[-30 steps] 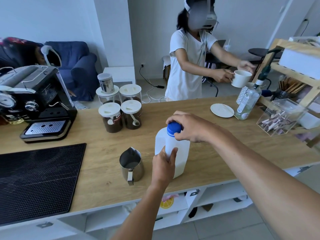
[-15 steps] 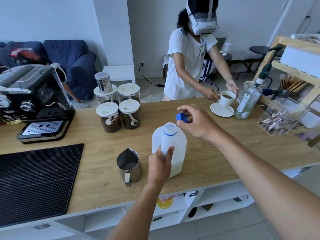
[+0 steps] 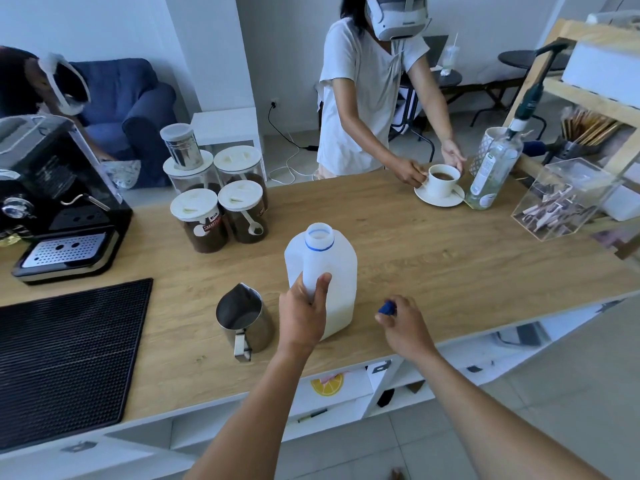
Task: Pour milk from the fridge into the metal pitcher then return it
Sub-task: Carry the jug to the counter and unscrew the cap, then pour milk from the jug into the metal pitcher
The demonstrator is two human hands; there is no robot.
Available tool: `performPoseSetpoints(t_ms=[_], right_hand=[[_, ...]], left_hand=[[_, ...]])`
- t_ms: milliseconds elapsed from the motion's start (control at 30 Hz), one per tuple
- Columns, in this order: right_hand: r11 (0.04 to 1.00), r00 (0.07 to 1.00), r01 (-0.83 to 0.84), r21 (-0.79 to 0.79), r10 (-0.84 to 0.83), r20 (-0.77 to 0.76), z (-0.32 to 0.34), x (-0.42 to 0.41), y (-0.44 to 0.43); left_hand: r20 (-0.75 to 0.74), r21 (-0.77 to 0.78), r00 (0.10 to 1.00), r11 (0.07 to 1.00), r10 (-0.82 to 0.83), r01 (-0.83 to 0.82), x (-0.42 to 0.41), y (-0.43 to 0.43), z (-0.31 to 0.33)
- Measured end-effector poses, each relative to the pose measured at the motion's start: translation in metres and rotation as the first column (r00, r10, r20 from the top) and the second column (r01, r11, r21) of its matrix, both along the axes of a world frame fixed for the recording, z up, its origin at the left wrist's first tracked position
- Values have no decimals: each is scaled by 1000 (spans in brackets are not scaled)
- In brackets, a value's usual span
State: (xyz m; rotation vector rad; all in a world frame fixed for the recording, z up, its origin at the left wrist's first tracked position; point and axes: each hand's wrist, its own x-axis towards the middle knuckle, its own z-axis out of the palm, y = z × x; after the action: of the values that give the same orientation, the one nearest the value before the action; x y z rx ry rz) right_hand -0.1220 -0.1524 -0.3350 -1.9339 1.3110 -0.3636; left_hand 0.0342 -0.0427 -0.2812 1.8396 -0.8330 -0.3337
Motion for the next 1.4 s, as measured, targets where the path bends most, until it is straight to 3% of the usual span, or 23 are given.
performPoseSetpoints(t_ms=[400,533,700,833,1000,1100,1200,1267,1333,1400], right_hand=[[985,990,-131,-112,124,-73,-33,-14,26],[984,980,-168,-63,160,-120,-31,-14,26],[987,988,-150,-57,147,-46,-15,-12,28],[969,964,-170,-177,201,172,13,5,42],[908,914,-184,-375,299,273,35,42,66],[934,888,-167,-316,282,364,45,64,78],[973,887,-168,-159,220,406,52,83,88],[986,881,-156,-51,162,444,57,94,91],[992,885,-126,-8,116,451,62,100,88],[991,896,-131,-13,124,427,66,104,82]], left_hand=[[-30,-22,999,1000,16,-17,-3,1,0],[-15,-24,1000,999,26,-27,-4,1,0],[-82,-49,994,996,66,-70,-9,4,2],[-124,-111,974,973,188,-202,-19,21,-3],[11,-178,969,954,247,-241,-9,73,-30],[67,-128,922,920,381,-371,4,101,-48],[24,34,863,862,505,-506,18,114,-60],[-85,148,863,863,498,-483,25,116,-62],[-245,167,881,913,404,-372,26,114,-64],[-282,156,900,941,333,-300,29,114,-63]])
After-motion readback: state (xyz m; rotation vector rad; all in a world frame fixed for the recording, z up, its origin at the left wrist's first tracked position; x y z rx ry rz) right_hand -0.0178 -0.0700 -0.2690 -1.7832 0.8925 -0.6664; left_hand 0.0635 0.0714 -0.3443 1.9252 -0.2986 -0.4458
